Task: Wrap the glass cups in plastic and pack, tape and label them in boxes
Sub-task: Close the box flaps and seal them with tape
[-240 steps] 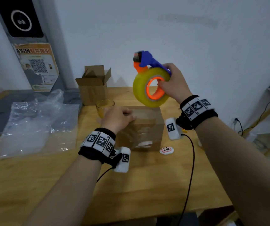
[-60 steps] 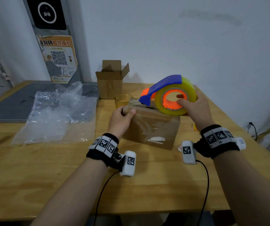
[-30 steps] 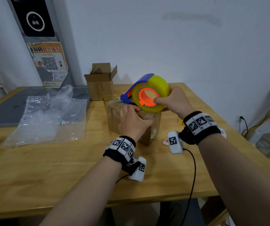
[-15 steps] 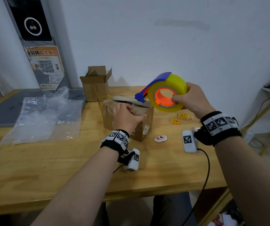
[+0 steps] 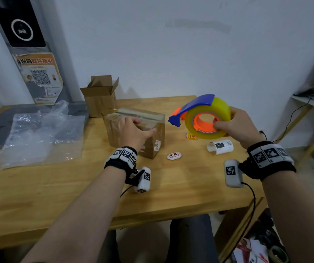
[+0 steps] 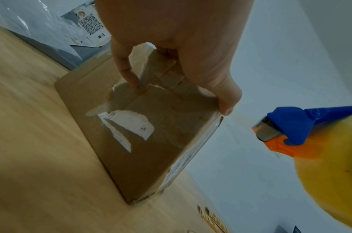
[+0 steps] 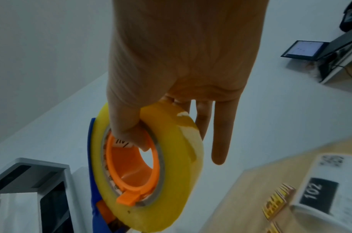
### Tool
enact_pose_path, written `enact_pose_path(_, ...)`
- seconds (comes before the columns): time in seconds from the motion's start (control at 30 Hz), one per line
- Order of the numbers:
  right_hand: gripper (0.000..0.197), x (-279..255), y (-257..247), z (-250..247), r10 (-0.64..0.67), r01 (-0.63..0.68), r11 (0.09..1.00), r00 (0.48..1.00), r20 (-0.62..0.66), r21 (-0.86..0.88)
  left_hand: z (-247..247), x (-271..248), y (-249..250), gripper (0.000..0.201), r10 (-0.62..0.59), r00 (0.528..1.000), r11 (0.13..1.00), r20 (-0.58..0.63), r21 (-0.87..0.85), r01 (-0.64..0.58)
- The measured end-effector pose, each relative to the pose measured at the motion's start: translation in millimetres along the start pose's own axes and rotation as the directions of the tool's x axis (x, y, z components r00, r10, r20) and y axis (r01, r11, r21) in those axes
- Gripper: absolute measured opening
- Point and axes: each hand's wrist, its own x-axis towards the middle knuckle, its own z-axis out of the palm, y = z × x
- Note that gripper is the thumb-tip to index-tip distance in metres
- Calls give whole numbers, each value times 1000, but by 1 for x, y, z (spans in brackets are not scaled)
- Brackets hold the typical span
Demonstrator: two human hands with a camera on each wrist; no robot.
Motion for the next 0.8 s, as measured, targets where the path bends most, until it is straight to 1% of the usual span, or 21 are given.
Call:
enact_pose_path(0.13,28,-3,14,6,18,-18,1000,1000,-2,17,0,-1,1,58,-12,1000,1000,-1,-7,12)
enact_pose_path(0.27,33,-6,25,10,28,-28,999,1000,-1,-15,1,-2,2,59,-20,1000,1000,-3,-24,20)
enact_pose_path(0.33,36,-7,29,11,35,-34,999,999,28,-27,1,-4,3,61,-19,1000,999,-25,-37,18)
enact_pose_path(0.43,48,-8,35,16,51,-44,996,995,82,-76,0,-5,3,66,9,1000,999,-27,-43,-10)
enact_pose_path(0.5,52,-9,37,20,70,-60,994,993,99,-94,-1,-3,6,66,42,998,999,35,-10,-42)
enact_pose_path(0.57,56,-10,36,25,86,-71,990,989,123,-122,-3,-2,13,63,40,989,992,145,112,-57)
enact_pose_path(0.63,56,-10,34,30,86,-58,983,984,157,-174,-4,1,20,66,30,968,964,251,250,-94)
enact_pose_path(0.7,55,-8,30,34,90,-55,978,981,173,-199,-3,7,23,67,52,937,941,346,298,-162)
enact_pose_path(0.8,59,-6,26,40,79,-42,979,980,180,-199,1,18,17,64,133,867,911,480,287,-298)
